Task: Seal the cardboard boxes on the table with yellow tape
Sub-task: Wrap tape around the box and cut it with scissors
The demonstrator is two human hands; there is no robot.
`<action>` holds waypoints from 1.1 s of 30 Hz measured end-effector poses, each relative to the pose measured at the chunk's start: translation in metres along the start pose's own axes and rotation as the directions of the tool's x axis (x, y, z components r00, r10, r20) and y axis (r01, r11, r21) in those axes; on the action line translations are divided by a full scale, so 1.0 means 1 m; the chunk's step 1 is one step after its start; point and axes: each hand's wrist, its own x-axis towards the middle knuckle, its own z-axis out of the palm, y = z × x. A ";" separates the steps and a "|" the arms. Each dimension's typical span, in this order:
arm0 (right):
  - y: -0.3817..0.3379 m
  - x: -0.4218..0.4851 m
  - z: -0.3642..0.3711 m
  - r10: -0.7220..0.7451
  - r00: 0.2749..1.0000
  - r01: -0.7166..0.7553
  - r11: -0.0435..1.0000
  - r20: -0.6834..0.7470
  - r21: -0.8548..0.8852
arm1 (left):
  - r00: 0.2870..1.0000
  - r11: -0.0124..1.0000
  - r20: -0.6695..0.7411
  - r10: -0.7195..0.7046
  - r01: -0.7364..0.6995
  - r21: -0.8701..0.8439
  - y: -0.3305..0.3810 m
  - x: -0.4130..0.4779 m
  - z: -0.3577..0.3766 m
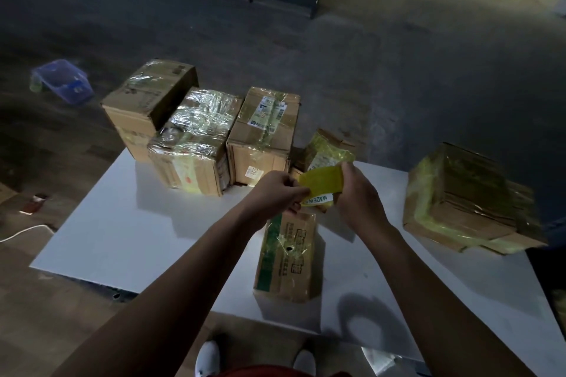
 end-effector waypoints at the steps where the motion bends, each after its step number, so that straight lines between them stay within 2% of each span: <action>1: 0.000 0.000 0.001 -0.002 1.000 0.002 1.000 -0.001 -0.003 | 1.000 1.000 -0.008 0.002 -0.002 0.030 0.000 0.000 0.000; 5: 0.000 0.002 0.003 0.001 1.000 -0.001 1.000 0.011 -0.019 | 0.999 0.990 -0.031 0.014 -0.009 0.142 0.002 0.002 0.002; 10: 0.003 0.003 0.005 0.000 1.000 0.000 1.000 0.004 -0.028 | 0.998 0.985 -0.036 0.048 -0.041 0.165 0.000 0.004 0.004; 14: 0.002 0.003 0.006 0.003 1.000 -0.003 1.000 0.000 -0.031 | 0.983 0.955 -0.130 0.132 -0.091 0.283 -0.003 0.005 0.011; 17: 0.001 0.004 0.005 0.007 1.000 -0.007 1.000 0.007 -0.026 | 0.967 0.943 -0.182 0.179 -0.116 0.311 -0.005 0.007 0.016; 19: 0.002 0.005 0.003 0.014 1.000 -0.013 1.000 0.014 -0.029 | 0.975 0.963 -0.159 0.158 -0.117 0.242 -0.005 0.007 0.013; 21: 0.003 0.006 -0.001 0.030 1.000 -0.030 1.000 0.005 -0.008 | 0.994 0.995 -0.049 0.101 -0.101 0.013 -0.006 0.004 0.006; 23: 0.004 0.006 -0.003 0.039 0.999 -0.039 0.999 -0.008 -0.006 | 0.996 0.966 0.077 0.049 -0.028 -0.256 -0.004 0.000 -0.001; 24: 0.004 0.007 -0.003 0.036 0.999 -0.036 0.999 -0.009 -0.020 | 0.995 0.952 0.097 0.033 -0.001 -0.308 -0.004 0.000 -0.003; 25: 0.004 0.008 -0.002 0.029 1.000 -0.029 0.999 -0.007 -0.035 | 0.996 0.957 0.088 0.016 0.011 -0.291 -0.003 0.001 -0.004; 28: 0.002 0.008 0.000 0.004 1.000 -0.004 0.999 0.004 -0.042 | 1.000 0.997 -0.011 0.007 -0.008 -0.082 -0.002 0.005 -0.002; 33: -0.001 0.007 0.000 -0.025 1.000 0.025 0.997 0.002 -0.074 | 0.998 0.991 -0.041 0.042 -0.036 0.130 0.001 0.007 -0.002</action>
